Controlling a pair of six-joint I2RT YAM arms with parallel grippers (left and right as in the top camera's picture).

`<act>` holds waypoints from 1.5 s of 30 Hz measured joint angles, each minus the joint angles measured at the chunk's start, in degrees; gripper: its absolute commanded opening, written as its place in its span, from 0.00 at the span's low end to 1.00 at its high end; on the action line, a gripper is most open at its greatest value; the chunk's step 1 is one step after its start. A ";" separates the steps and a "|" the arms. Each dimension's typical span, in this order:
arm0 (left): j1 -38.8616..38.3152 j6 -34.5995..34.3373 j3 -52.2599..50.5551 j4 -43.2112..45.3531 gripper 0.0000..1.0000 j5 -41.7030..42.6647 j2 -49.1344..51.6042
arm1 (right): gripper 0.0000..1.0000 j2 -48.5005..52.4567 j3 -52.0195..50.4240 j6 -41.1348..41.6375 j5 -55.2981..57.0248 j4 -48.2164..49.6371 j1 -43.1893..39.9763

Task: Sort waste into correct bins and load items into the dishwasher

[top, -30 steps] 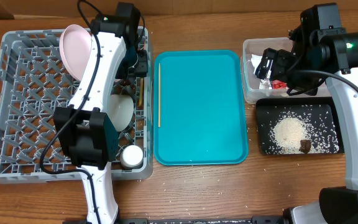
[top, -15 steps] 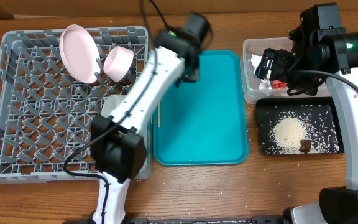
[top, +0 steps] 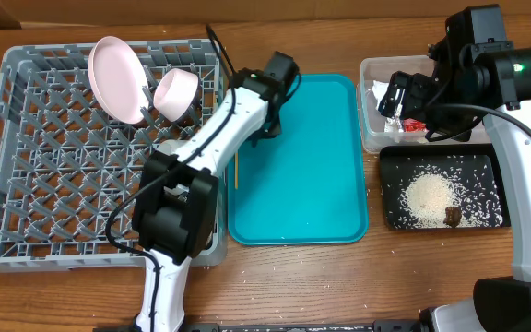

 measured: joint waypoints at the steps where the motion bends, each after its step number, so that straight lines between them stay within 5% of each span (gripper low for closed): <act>1: 0.39 0.72 -0.50 0.46 0.48 -0.13 0.02 | 1.00 0.00 0.00 0.02 -0.02 -0.02 -0.02; 17: 2.97 10.88 -9.14 10.23 0.48 0.28 0.04 | 1.00 0.00 0.00 0.02 -0.02 0.00 -0.02; 45: 2.93 14.38 -10.23 15.85 0.47 3.89 0.07 | 1.00 0.00 0.00 0.02 -0.02 -0.02 0.00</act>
